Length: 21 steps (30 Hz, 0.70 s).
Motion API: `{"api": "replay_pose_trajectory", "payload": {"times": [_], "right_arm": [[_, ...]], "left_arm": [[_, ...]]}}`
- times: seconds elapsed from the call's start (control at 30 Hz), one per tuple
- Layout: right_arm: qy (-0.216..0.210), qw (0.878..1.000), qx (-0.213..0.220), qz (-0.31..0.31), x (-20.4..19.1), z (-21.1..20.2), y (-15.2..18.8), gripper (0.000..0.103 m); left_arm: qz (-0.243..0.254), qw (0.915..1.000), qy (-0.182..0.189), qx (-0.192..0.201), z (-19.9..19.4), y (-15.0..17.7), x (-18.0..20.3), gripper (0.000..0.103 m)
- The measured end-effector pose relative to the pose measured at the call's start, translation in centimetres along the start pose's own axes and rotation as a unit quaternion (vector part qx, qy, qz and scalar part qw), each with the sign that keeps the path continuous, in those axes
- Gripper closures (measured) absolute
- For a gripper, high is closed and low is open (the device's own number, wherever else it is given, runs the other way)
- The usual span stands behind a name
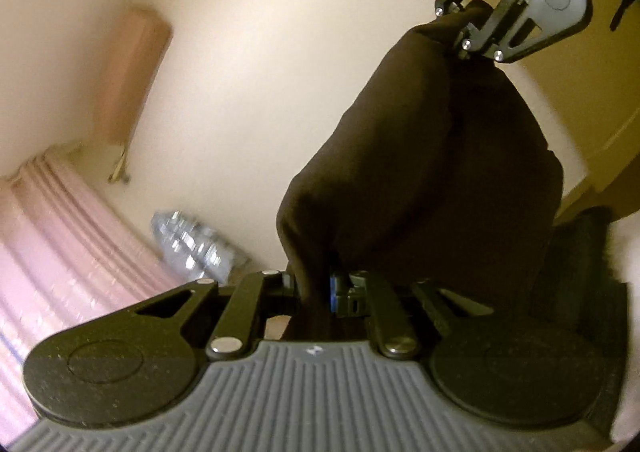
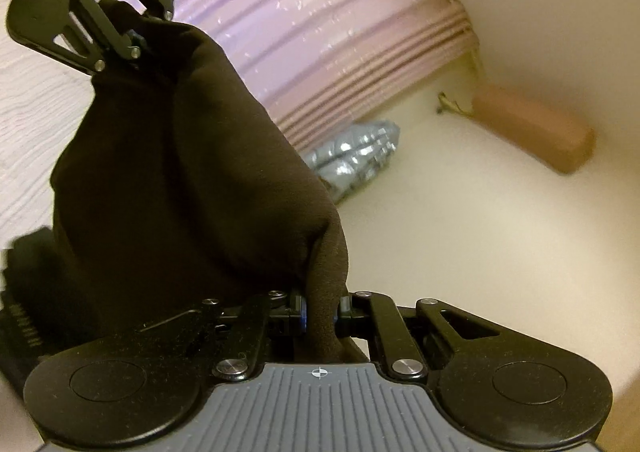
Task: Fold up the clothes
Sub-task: 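Carry the held sweater with both grippers over the clothes stack, then lower the sweater onto the stack top and open both grippers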
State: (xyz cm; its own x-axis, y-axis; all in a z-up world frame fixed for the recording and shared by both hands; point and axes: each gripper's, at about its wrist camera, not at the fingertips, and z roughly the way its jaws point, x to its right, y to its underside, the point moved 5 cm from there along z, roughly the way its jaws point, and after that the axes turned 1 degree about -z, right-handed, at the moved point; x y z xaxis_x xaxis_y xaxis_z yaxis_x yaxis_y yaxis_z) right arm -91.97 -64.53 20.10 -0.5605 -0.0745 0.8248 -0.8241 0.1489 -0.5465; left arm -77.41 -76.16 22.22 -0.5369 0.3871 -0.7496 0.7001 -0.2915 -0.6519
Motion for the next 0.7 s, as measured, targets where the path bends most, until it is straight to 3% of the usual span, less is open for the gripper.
{"api": "replay_pose_trajectory", "payload": {"times": [0.17,0.3,0.47,0.5,0.63,0.7], "right_arm": [[-0.013,0.998,0.061,-0.025,1.7,10.6,1.4,0.094],[-0.059,0.995,0.081,-0.027,-2.6,14.9,5.4,0.094],[-0.174,0.983,0.023,-0.061,-12.9,16.7,13.7,0.094],[-0.189,0.98,0.012,-0.062,-14.2,16.6,14.7,0.094],[-0.188,0.982,0.0,-0.031,-14.4,15.3,16.2,0.094],[-0.185,0.982,0.002,-0.031,-14.0,15.4,15.8,0.094]], "left_arm": [[0.007,0.9969,-0.053,-0.057,7.1,1.1,0.0,0.093],[0.005,0.9926,-0.038,-0.115,9.4,5.5,5.8,0.094],[0.052,0.9767,0.05,-0.202,9.0,13.6,17.0,0.096],[0.054,0.9749,0.053,-0.21,8.6,14.4,18.1,0.097],[0.034,0.9739,0.045,-0.22,7.4,15.4,19.5,0.097],[0.047,0.9762,0.034,-0.209,7.3,14.9,19.8,0.096]]}}
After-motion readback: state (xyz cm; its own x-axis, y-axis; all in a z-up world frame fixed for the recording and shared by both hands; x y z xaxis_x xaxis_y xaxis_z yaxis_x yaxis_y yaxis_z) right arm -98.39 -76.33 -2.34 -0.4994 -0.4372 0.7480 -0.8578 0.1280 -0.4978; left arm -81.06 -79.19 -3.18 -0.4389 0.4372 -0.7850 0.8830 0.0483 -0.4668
